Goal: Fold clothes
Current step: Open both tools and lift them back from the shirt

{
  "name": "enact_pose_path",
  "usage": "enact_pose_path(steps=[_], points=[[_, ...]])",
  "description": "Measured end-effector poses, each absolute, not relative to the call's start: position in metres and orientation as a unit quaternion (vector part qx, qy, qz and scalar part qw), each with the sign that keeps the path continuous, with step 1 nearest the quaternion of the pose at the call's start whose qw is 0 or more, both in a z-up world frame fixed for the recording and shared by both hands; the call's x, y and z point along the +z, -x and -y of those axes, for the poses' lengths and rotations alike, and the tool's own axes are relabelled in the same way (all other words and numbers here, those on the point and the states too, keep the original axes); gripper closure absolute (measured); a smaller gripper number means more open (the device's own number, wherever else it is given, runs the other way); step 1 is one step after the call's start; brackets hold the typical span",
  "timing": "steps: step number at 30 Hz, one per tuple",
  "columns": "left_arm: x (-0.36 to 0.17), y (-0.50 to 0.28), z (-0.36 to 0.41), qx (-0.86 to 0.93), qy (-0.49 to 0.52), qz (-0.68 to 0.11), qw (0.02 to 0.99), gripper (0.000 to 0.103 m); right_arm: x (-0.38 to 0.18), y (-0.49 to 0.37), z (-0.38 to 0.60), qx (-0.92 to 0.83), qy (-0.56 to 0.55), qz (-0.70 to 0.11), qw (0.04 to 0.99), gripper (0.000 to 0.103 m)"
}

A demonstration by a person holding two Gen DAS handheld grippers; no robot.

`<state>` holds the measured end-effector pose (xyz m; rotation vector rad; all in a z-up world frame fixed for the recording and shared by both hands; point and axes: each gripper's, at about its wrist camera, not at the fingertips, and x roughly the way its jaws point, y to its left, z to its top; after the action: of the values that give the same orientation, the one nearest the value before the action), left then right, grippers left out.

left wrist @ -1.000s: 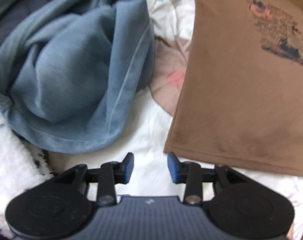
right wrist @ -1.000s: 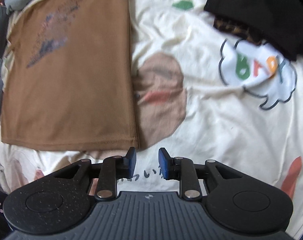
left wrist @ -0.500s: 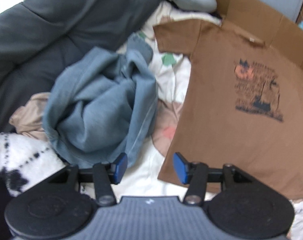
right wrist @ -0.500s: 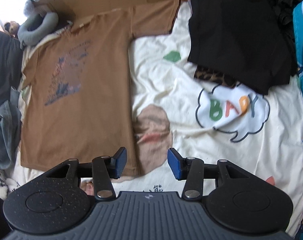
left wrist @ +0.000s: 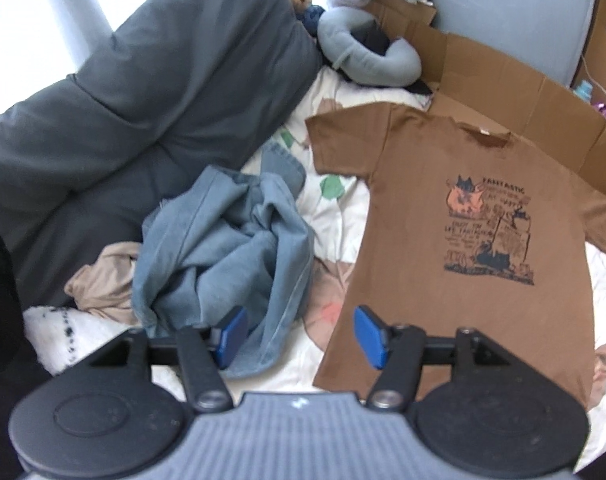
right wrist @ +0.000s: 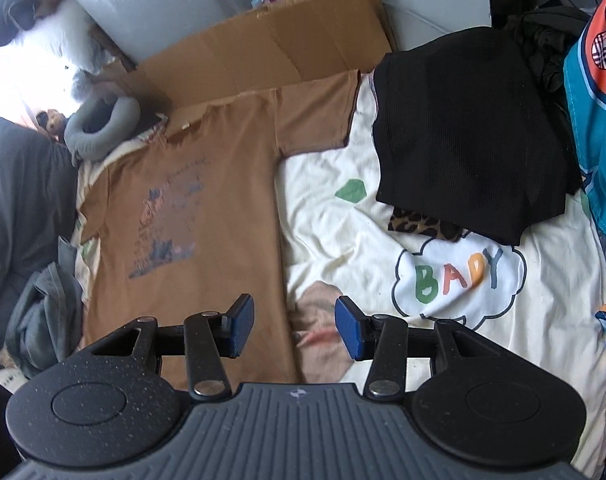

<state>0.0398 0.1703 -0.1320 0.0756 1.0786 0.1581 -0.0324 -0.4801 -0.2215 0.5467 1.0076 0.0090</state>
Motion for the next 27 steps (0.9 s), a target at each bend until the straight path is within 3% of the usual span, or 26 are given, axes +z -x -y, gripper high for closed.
enact_pose_path(steps=[7, 12, 27], points=[[-0.105, -0.041, -0.161, 0.071, -0.053, -0.498, 0.862, 0.031, -0.205, 0.027, 0.483, 0.017, -0.269, -0.457, 0.847, 0.051], [-0.101, -0.054, -0.155, 0.066, -0.065, -0.501, 0.861, 0.031, -0.208, 0.026, 0.483, 0.013, -0.269, -0.459, 0.847, 0.051], [-0.144, -0.134, -0.110, 0.018, -0.074, -0.497, 0.864, 0.031, -0.223, -0.007, 0.477, -0.011, -0.265, -0.455, 0.850, 0.051]])
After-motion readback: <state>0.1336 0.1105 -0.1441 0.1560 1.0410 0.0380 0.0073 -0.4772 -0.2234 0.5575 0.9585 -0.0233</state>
